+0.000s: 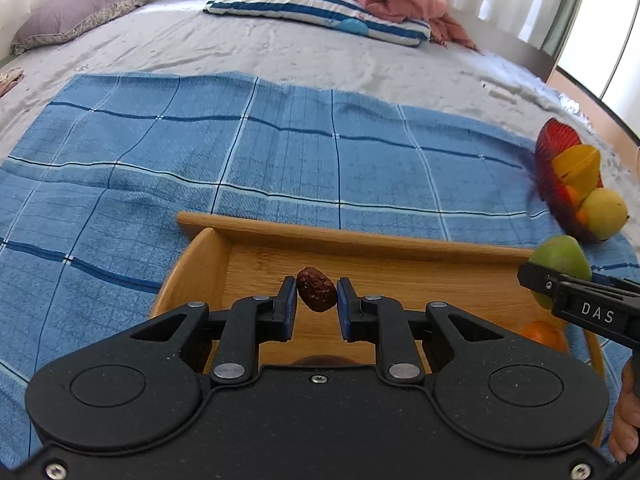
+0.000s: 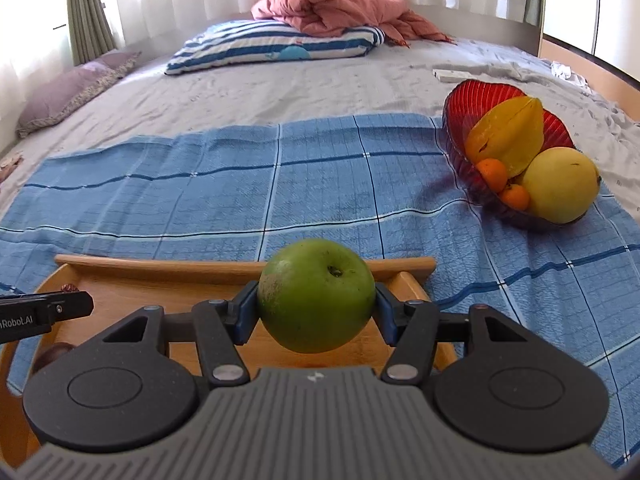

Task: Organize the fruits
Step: 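Carry the date with the left gripper while the right carries the green apple over the tray, then open the left gripper to drop the date while the right releases the apple on the tray, then withdraw both grippers from the tray toward the remaining apple and dates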

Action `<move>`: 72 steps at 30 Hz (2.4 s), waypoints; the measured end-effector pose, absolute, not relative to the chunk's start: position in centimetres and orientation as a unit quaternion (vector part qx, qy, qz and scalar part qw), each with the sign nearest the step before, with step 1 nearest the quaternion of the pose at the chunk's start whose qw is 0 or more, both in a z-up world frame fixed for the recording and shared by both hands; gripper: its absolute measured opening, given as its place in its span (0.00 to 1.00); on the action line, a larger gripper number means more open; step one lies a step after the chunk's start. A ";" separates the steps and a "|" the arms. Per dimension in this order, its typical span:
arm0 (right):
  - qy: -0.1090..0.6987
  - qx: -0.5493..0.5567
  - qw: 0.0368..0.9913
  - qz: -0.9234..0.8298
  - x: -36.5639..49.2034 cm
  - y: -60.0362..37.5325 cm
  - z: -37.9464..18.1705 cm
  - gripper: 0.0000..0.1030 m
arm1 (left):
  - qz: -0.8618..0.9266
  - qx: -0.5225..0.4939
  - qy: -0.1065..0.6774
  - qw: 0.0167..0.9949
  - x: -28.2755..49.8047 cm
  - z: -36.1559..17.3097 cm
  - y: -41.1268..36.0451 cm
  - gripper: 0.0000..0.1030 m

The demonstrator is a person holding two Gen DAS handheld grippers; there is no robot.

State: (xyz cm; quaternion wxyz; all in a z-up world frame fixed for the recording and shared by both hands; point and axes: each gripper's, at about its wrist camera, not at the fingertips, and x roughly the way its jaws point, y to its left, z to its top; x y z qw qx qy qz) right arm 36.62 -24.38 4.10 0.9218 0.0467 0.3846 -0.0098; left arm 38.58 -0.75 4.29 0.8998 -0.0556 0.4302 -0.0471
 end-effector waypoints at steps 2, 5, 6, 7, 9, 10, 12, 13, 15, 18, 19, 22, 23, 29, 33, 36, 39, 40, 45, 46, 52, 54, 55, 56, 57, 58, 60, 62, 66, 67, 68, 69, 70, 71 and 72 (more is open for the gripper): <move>0.388 0.039 0.921 -0.011 36.9 -24.1 3.7 0.59 | -0.045 -0.054 0.433 0.898 38.9 3.8 -0.9 0.19; 0.392 0.032 0.919 -0.011 37.3 -23.9 3.3 0.59 | -0.045 -0.053 0.438 0.896 39.2 3.2 -0.9 0.19; 0.394 0.030 0.919 -0.011 37.3 -23.8 3.1 0.59 | -0.044 -0.051 0.439 0.896 39.2 3.0 -1.0 0.19; 0.395 0.027 0.918 -0.012 37.4 -23.7 3.0 0.59 | -0.044 -0.050 0.440 0.895 39.3 2.9 -1.0 0.19; 0.397 0.019 0.917 -0.013 37.5 -23.5 2.8 0.59 | -0.044 -0.046 0.442 0.895 39.4 2.7 -1.2 0.19; 0.399 0.015 0.917 -0.014 37.6 -23.5 2.7 0.59 | -0.044 -0.045 0.443 0.894 39.4 2.6 -1.2 0.19; 0.402 0.012 0.916 -0.016 37.6 -23.5 2.5 0.59 | -0.043 -0.044 0.444 0.894 39.4 2.5 -1.3 0.19; 0.403 0.010 0.915 -0.018 37.7 -23.4 2.4 0.59 | -0.043 -0.044 0.444 0.894 39.5 2.5 -1.4 0.19; 0.405 0.005 0.914 -0.022 37.7 -23.3 2.3 0.59 | -0.043 -0.041 0.444 0.894 39.4 2.4 -1.5 0.19; 0.407 0.009 0.913 -0.022 37.7 -23.4 2.1 0.59 | -0.044 -0.036 0.444 0.894 39.4 2.3 -1.7 0.19; 0.408 0.011 0.913 -0.022 37.7 -23.5 2.1 0.59 | -0.044 -0.034 0.444 0.894 39.5 2.2 -1.7 0.19; 0.407 0.010 0.913 -0.023 37.6 -23.4 1.8 0.59 | -0.044 -0.032 0.443 0.895 39.5 2.2 -1.9 0.19; 0.407 0.010 0.913 -0.023 37.6 -23.4 1.8 0.59 | -0.043 -0.031 0.442 0.895 39.5 2.2 -1.9 0.19; 0.405 0.019 0.914 -0.023 37.5 -23.7 1.8 0.59 | -0.043 -0.022 0.438 0.898 39.3 2.1 -2.2 0.19; 0.405 0.022 0.914 -0.023 37.5 -23.8 1.7 0.59 | -0.041 -0.020 0.436 0.899 39.3 2.0 -2.3 0.20; 0.404 0.023 0.914 -0.023 37.5 -23.8 1.7 0.59 | -0.041 -0.018 0.435 0.899 39.3 2.0 -2.4 0.20; 0.404 0.026 0.914 -0.024 37.5 -23.9 1.7 0.60 | -0.041 -0.015 0.435 0.899 39.2 2.1 -2.5 0.21; 0.404 0.026 0.914 -0.024 37.5 -24.0 1.7 0.64 | -0.042 -0.015 0.435 0.899 39.1 2.1 -2.5 0.24; 0.396 0.031 0.917 -0.024 37.1 -24.1 1.9 0.73 | -0.046 -0.018 0.425 0.904 38.1 2.6 -2.2 0.48; 0.393 0.028 0.919 -0.023 36.9 -24.0 2.0 0.74 | -0.045 -0.014 0.424 0.904 38.0 2.7 -2.1 0.50; 0.378 0.022 0.925 -0.016 35.7 -24.0 3.0 0.82 | -0.047 -0.019 0.408 0.911 36.3 3.9 -1.4 0.67; 0.370 0.023 0.929 -0.012 35.1 -24.0 3.5 0.85 | -0.049 -0.016 0.401 0.915 35.5 4.4 -1.2 0.76; 0.367 0.023 0.930 -0.010 34.8 -24.0 3.7 0.86 | -0.050 -0.012 0.396 0.917 35.0 4.6 -1.2 0.78; 0.364 0.022 0.931 -0.007 34.5 -24.0 3.9 0.87 | -0.050 -0.009 0.392 0.919 34.6 4.9 -1.2 0.81; 0.361 0.021 0.932 -0.005 34.1 -23.9 4.1 0.87 | -0.052 -0.005 0.387 0.920 34.1 5.1 -1.1 0.82; 0.358 0.020 0.933 -0.003 33.7 -23.9 4.4 0.88 | -0.053 -0.002 0.385 0.921 33.7 5.4 -1.2 0.83; 0.351 0.018 0.936 0.005 32.9 -23.7 4.9 0.89 | -0.057 0.001 0.378 0.924 32.6 5.9 -1.1 0.86; 0.342 0.018 0.940 0.015 31.9 -23.7 5.4 0.92 | -0.062 0.001 0.371 0.926 31.5 6.4 -1.0 0.90; 0.322 0.010 0.946 0.033 29.7 -23.4 6.3 0.95 | -0.071 0.000 0.356 0.932 28.9 7.2 -0.7 0.96; 0.316 0.006 0.948 0.037 29.0 -23.3 6.4 0.96 | -0.076 -0.002 0.353 0.933 28.2 7.4 -0.6 0.97; 0.310 0.001 0.950 0.039 28.3 -23.1 6.5 0.96 | -0.083 -0.005 0.351 0.933 27.4 7.5 -0.5 0.97; 0.305 -0.004 0.951 0.041 27.8 -23.0 6.6 0.97 | -0.089 -0.009 0.351 0.932 26.7 7.6 -0.4 0.97; 0.300 -0.008 0.953 0.043 27.1 -22.9 6.6 0.97 | -0.094 -0.013 0.350 0.932 25.9 7.6 -0.3 0.98; 0.296 -0.011 0.954 0.045 26.5 -22.9 6.7 0.98 | -0.096 -0.015 0.350 0.932 25.3 7.6 -0.2 0.98; 0.292 -0.013 0.955 0.047 25.9 -22.8 6.7 0.99 | -0.099 -0.015 0.349 0.932 24.6 7.6 -0.1 0.98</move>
